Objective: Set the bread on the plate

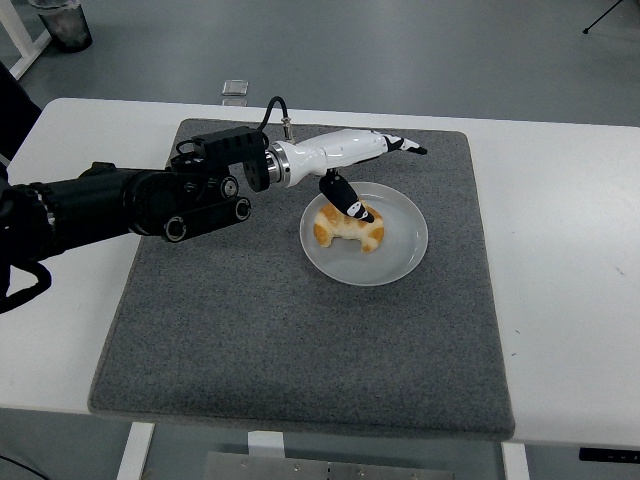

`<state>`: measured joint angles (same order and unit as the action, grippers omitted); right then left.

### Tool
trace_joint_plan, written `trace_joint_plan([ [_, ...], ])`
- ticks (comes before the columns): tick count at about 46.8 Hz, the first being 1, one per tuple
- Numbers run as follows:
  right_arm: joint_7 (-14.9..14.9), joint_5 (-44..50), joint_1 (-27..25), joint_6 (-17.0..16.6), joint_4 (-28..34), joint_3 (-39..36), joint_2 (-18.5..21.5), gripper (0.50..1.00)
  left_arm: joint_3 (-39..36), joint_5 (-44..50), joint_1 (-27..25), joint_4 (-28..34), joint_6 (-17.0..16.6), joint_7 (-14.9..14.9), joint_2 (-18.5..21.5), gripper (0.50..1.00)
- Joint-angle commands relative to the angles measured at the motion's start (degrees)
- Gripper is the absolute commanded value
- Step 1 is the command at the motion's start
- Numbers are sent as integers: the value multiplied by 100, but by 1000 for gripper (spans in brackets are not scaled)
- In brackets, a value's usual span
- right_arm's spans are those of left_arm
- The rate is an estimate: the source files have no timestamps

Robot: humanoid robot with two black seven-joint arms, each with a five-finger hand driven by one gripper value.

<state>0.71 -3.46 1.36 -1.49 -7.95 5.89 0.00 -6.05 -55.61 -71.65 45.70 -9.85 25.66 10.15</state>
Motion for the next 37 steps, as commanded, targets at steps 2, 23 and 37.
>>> trace_joint_plan([
  [2, -1, -6, -4, 0, 4, 0, 0, 952, 446, 366, 54, -27, 1, -9, 92, 992],
  [23, -1, 3, -4, 0, 4, 0, 0, 952, 772, 3714, 107, -9, 62, -9, 488, 992],
  [37, -1, 3, -4, 0, -5, 0, 0, 952, 2072, 4910, 827, 0, 580, -17, 901, 994],
])
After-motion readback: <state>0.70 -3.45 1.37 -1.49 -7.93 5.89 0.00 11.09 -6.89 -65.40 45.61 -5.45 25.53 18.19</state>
